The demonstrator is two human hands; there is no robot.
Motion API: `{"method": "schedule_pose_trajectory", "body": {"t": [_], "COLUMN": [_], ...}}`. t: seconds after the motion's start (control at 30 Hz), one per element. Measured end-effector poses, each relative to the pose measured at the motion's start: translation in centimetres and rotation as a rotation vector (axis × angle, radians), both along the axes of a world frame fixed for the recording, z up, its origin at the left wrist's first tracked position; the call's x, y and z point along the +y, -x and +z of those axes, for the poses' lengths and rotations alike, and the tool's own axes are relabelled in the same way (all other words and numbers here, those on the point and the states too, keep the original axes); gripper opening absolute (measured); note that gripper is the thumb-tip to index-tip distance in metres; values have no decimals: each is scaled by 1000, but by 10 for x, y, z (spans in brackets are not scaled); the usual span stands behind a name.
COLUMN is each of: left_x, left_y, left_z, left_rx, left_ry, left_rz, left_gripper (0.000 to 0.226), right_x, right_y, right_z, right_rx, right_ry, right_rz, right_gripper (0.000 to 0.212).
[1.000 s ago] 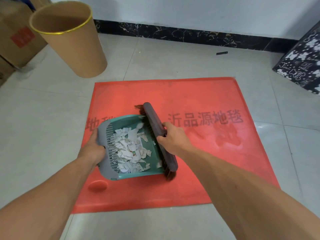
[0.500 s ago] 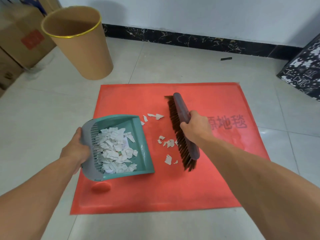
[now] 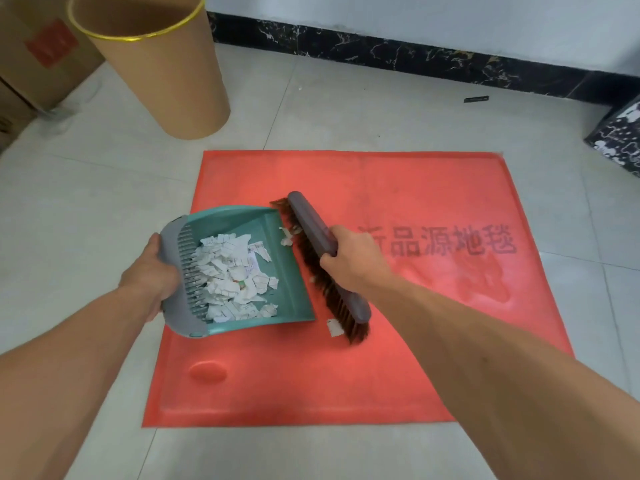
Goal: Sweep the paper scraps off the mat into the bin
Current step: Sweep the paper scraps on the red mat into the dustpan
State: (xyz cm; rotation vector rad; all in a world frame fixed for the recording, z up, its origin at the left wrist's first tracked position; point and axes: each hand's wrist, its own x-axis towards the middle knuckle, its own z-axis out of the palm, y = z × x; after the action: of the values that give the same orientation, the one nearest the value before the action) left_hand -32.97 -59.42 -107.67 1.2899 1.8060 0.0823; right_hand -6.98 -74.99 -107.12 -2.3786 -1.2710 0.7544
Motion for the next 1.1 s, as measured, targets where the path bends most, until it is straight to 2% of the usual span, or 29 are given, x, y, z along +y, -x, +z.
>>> {"method": "schedule_pose_trajectory", "body": {"t": [0.13,0.27,0.47,0.6,0.87,1.1], "left_x": [-2,-7,-11,-13,-29,-65], "left_y": [1,-2,0,9,40,45], "left_z": [-10,-9,-5,5,18,20], "left_rx": [-54,-91,-99,-60,16,39], "left_ry": [14,16,-35,-34,17,30], "left_rz": [17,37,37,7,-43,-32], "left_gripper": [97,96,93,93,93,93], "right_x": [3,1,-16,-34,-82,-84], "right_y": [11,13,-15,-40,-57,-22], "right_z": [4,12,26,28,18,10], "right_rx": [103,150,44,-34,-102,9], "right_ry": [-47,-105,-196,-122,61,23], "right_rz": [-60,-56,-216,-278,-248,-232], "right_gripper": [32,36,39,38,32,34]}}
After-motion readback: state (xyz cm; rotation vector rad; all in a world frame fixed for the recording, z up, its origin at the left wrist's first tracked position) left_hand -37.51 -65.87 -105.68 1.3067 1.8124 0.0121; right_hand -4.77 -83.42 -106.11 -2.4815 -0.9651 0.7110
